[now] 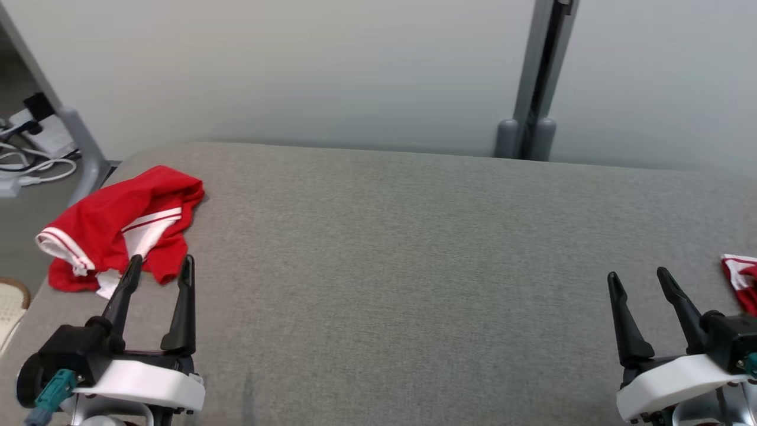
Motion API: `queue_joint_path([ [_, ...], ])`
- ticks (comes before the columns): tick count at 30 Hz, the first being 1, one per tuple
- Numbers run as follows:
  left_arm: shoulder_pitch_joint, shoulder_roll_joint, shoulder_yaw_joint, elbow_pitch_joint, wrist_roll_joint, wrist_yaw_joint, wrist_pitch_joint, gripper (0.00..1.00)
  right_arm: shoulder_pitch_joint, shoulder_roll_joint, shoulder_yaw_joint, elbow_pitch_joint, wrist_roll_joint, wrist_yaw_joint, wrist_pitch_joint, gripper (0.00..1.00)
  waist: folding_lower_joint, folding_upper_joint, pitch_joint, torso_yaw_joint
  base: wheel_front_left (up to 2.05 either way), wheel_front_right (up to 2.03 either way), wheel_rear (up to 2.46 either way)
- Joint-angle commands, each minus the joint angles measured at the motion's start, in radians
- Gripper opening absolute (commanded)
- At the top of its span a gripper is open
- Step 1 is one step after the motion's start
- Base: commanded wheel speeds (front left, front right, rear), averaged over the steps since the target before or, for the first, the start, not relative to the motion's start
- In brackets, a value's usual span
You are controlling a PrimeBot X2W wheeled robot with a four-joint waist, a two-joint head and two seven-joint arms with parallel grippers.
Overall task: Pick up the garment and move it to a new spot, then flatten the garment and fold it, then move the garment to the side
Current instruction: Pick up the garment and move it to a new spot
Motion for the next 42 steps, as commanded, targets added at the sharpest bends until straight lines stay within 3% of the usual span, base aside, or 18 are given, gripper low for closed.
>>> queue_joint_path([
  [1,-0.014,0.006,0.007,-0.001,0.002,-0.002,-0.004,1.00,-0.011,-0.003,0.003,-0.009,0.004,0.000,0.000,1.00,0.0000,-0.0001,0.011,0.055,0.00,0.00,0.00],
  [11,-0.026,0.003,0.051,0.013,0.006,-0.013,-0.010,1.00,-0.043,-0.004,0.047,0.002,0.011,0.000,-0.001,1.00,0.0000,-0.0001,0.038,0.225,0.00,0.00,0.00],
  [17,-0.018,-0.017,0.067,0.010,0.028,-0.027,-0.011,1.00,-0.062,-0.004,0.062,0.016,0.010,0.000,-0.005,1.00,0.0000,-0.0001,0.053,0.279,0.00,0.00,0.00],
  [29,-0.034,-0.055,0.118,0.019,0.066,-0.062,-0.011,1.00,-0.079,-0.004,0.066,0.019,0.000,0.000,-0.001,1.00,0.0000,-0.0001,0.079,0.297,0.00,0.00,0.00],
  [42,-0.174,-0.065,0.162,0.065,0.087,-0.077,-0.011,1.00,-0.134,-0.016,0.085,-0.014,-0.014,0.000,0.023,1.00,0.0000,-0.0001,0.181,0.241,0.00,0.00,0.00],
])
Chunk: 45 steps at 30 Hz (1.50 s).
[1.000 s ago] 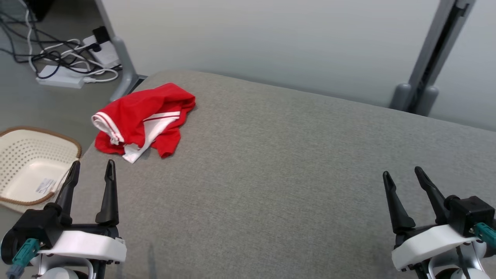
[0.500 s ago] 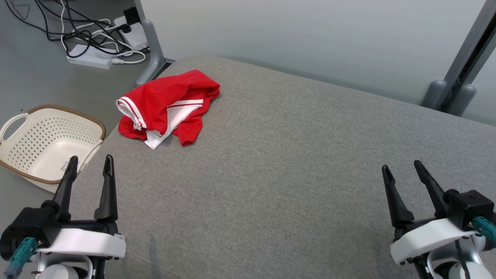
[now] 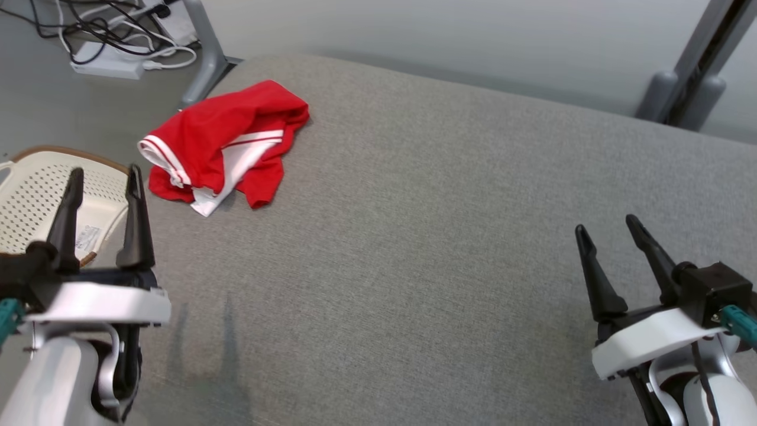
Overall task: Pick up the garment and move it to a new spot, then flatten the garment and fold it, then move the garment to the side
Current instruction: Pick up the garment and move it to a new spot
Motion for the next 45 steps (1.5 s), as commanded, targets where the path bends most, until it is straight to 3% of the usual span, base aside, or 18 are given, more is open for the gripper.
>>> queue_joint_path([
  [1,-0.036,0.002,0.006,0.020,0.000,-0.004,-0.003,1.00,-0.019,-0.010,-0.003,-0.011,-0.004,0.000,0.006,1.00,0.0000,-0.0001,0.041,-0.030,0.00,0.00,0.00],
  [11,-0.307,0.002,0.033,0.394,-0.072,-0.094,0.007,1.00,-0.117,-0.051,0.044,-0.048,-0.014,0.000,0.038,1.00,0.0000,-0.0001,0.241,-0.129,0.00,0.00,0.00],
  [20,-0.491,0.003,0.021,0.778,-0.126,-0.191,0.078,1.00,-0.173,-0.068,0.070,-0.047,-0.011,0.000,0.037,1.00,0.0000,-0.0001,0.338,-0.187,0.00,0.00,0.00],
  [27,-0.590,0.023,0.019,0.976,-0.135,-0.201,0.100,1.00,-0.194,-0.072,0.080,-0.038,-0.008,0.000,0.025,1.00,0.0000,-0.0001,0.369,-0.213,0.00,0.00,0.00],
  [28,-0.602,0.027,0.017,0.996,-0.130,-0.201,0.095,0.78,-0.196,-0.072,0.080,-0.036,-0.008,0.000,0.025,1.00,0.0000,-0.0001,0.371,-0.214,0.00,0.00,0.00],
  [29,-0.611,0.031,0.017,1.011,-0.128,-0.198,0.087,0.13,-0.197,-0.071,0.080,-0.035,-0.008,0.000,0.022,1.00,0.0000,-0.0001,0.372,-0.215,0.00,0.00,0.00],
  [30,-0.620,0.036,0.015,1.027,-0.122,-0.194,0.081,0.00,-0.197,-0.071,0.079,-0.034,-0.009,0.000,0.020,1.00,0.0000,-0.0001,0.372,-0.216,0.00,0.00,0.00],
  [38,-0.656,0.076,-0.003,1.050,-0.077,-0.152,0.008,0.00,-0.179,-0.053,0.061,-0.003,-0.004,0.000,-0.005,1.00,0.0000,-0.0001,0.320,-0.212,0.00,0.00,0.00],
  [45,-0.604,0.106,0.054,0.855,-0.047,-0.139,-0.002,0.00,-0.153,-0.034,0.052,0.024,0.005,0.000,-0.032,1.00,0.0000,-0.0001,0.246,-0.207,0.00,0.00,0.00],
])
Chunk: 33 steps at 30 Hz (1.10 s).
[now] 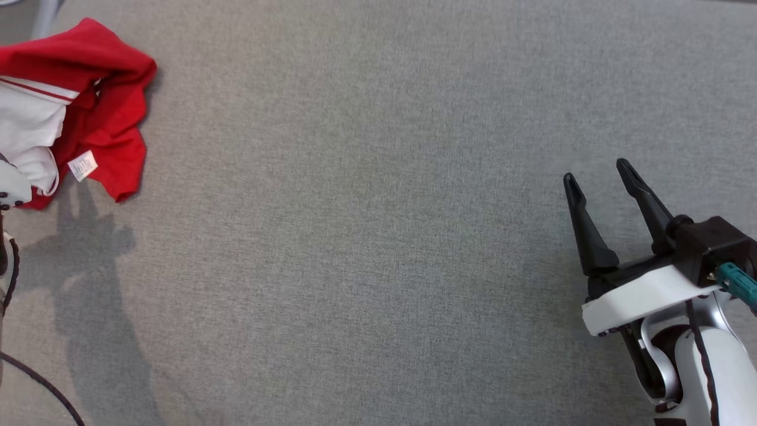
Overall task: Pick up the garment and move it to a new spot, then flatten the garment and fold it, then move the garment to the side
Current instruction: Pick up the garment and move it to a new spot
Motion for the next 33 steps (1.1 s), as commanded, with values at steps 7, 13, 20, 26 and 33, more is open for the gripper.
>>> queue_joint_path([
  [7,0.193,-0.012,0.060,-0.266,0.046,0.056,-0.003,0.00,0.062,0.015,-0.019,0.044,0.019,0.000,-0.036,1.00,0.0000,0.0000,-0.145,-0.011,0.00,0.00,0.00],
  [13,0.387,-0.033,0.062,-0.531,0.060,0.134,0.022,0.00,0.110,0.026,-0.037,0.048,0.018,0.000,-0.041,1.00,0.0000,0.0000,-0.225,-0.031,0.00,0.00,0.00],
  [20,0.607,-0.039,0.050,-0.848,0.082,0.232,0.117,0.00,0.146,0.034,-0.040,0.030,0.024,0.000,-0.045,1.00,0.0000,0.0000,-0.297,-0.064,0.00,0.00,0.00],
  [26,0.720,-0.038,0.030,-1.016,0.093,0.275,0.185,0.00,0.167,0.036,-0.044,0.001,0.025,0.000,-0.037,1.00,0.0000,0.0000,-0.331,-0.090,0.00,0.00,0.00],
  [33,0.751,-0.050,-0.020,-1.097,0.107,0.277,0.216,0.00,0.162,0.036,-0.040,-0.024,0.027,0.000,-0.028,1.00,0.0000,0.0000,-0.329,-0.135,0.00,0.00,0.00],
])
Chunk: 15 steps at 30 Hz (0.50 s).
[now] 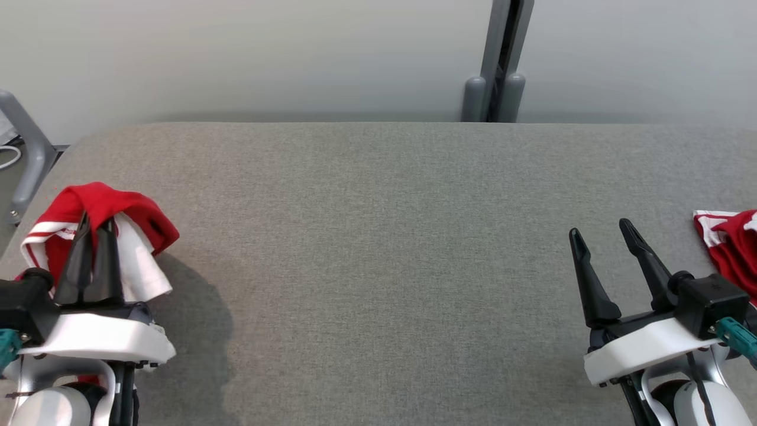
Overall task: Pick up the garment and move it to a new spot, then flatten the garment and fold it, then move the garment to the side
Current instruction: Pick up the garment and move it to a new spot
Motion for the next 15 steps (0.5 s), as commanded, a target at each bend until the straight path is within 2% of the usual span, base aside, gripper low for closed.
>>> queue_joint_path([
  [1,-0.002,-0.001,-0.010,-0.009,0.008,-0.002,0.003,0.00,-0.003,-0.003,0.001,-0.009,0.005,0.000,0.001,1.00,0.0000,-0.0001,0.006,-0.020,0.00,0.00,0.00],
  [9,-0.043,-0.024,-0.091,-0.031,0.024,-0.035,0.015,0.00,-0.009,-0.003,0.003,-0.025,0.013,0.000,0.003,1.00,0.0000,-0.0001,0.038,-0.108,0.00,0.00,0.00],
  [15,-0.081,-0.063,-0.181,-0.022,0.036,-0.073,0.022,0.00,-0.015,-0.003,0.002,-0.027,0.027,0.000,-0.009,1.00,0.0000,-0.0001,0.071,-0.204,0.00,0.00,0.00],
])
